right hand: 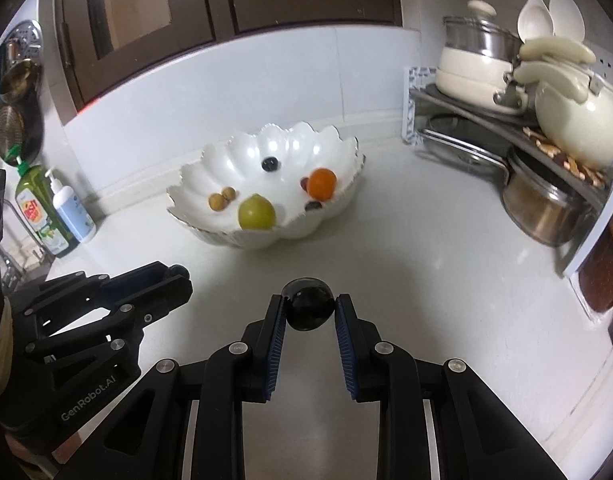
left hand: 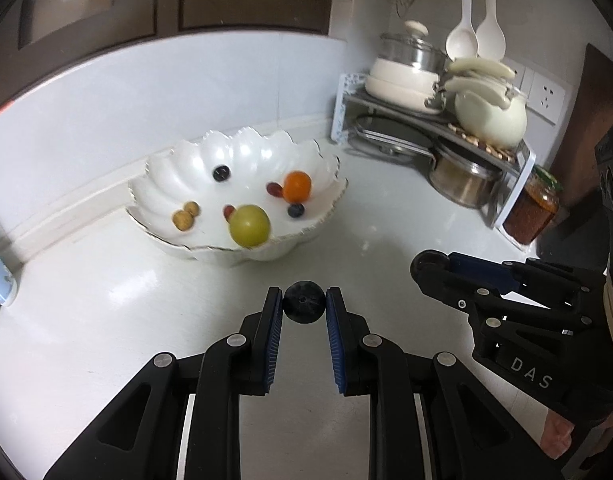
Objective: Organize fruits
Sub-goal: 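Lift and carry both dark plums over the white bowl with both tools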
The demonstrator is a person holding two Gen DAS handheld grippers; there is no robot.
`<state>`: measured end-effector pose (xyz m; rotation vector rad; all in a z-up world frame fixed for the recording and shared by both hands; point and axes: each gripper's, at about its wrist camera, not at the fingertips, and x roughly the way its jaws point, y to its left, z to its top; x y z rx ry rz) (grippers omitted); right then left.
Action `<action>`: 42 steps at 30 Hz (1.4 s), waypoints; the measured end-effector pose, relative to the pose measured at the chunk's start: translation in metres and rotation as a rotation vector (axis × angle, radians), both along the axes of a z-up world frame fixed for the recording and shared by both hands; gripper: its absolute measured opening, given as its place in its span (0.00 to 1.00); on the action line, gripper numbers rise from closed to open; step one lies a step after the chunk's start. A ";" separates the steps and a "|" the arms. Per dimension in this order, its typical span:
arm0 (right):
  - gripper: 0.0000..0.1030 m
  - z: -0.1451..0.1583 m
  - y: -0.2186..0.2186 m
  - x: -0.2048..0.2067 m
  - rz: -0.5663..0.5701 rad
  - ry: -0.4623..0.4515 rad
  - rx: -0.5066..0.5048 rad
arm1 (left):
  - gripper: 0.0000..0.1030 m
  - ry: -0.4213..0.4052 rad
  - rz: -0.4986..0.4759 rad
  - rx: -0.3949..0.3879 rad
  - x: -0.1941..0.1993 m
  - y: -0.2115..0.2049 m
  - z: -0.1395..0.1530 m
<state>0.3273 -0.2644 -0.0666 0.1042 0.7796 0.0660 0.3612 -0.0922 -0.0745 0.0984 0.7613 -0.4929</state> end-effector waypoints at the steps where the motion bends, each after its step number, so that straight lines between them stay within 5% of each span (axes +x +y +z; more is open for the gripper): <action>1: 0.26 0.002 0.002 0.001 0.002 -0.006 0.000 | 0.22 -0.007 0.004 -0.001 0.000 0.002 0.002; 24: 0.26 0.047 0.034 0.046 0.025 -0.114 0.024 | 0.22 -0.133 0.113 -0.018 0.036 0.037 0.054; 42: 0.26 0.046 0.043 0.111 0.029 -0.097 -0.014 | 0.22 -0.077 0.153 -0.004 0.105 0.041 0.050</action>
